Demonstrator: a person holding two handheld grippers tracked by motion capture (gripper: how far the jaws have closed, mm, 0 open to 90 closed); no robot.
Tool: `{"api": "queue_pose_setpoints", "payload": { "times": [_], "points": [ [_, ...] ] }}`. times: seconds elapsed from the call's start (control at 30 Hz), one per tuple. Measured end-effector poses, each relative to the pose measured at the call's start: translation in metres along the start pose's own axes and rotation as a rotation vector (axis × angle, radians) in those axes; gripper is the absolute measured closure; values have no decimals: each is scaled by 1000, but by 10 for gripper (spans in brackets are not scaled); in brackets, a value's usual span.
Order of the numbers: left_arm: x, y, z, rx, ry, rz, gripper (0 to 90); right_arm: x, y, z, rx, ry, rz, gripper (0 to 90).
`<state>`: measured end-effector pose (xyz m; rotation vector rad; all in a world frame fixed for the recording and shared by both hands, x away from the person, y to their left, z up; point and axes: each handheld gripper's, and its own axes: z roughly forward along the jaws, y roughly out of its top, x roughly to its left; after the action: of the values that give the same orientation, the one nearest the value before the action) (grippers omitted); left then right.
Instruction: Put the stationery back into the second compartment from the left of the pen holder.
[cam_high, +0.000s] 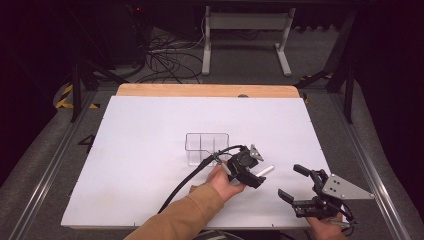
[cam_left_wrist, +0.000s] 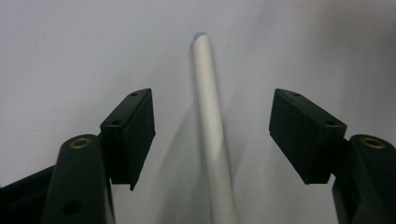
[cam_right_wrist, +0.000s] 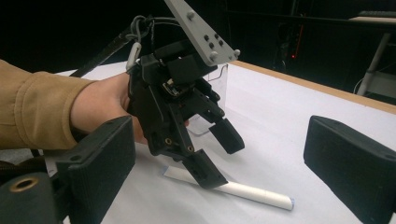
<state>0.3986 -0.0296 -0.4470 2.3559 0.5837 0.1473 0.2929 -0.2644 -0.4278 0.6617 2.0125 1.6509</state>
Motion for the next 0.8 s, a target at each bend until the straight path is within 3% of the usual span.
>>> {"api": "queue_pose_setpoints", "payload": {
  "times": [0.13,0.47,0.57,0.8],
  "points": [
    [1,0,4,14,0,-20,375,-1,-1,0,-2,5,5,95],
    [-3,4,9,40,0,-24,536,-2,-3,1,7,10,10,97],
    [-7,7,11,59,9,-9,586,-3,-3,0,5,13,17,97],
    [-11,15,15,110,37,14,602,-3,-3,0,7,16,15,97]
  ]
}}
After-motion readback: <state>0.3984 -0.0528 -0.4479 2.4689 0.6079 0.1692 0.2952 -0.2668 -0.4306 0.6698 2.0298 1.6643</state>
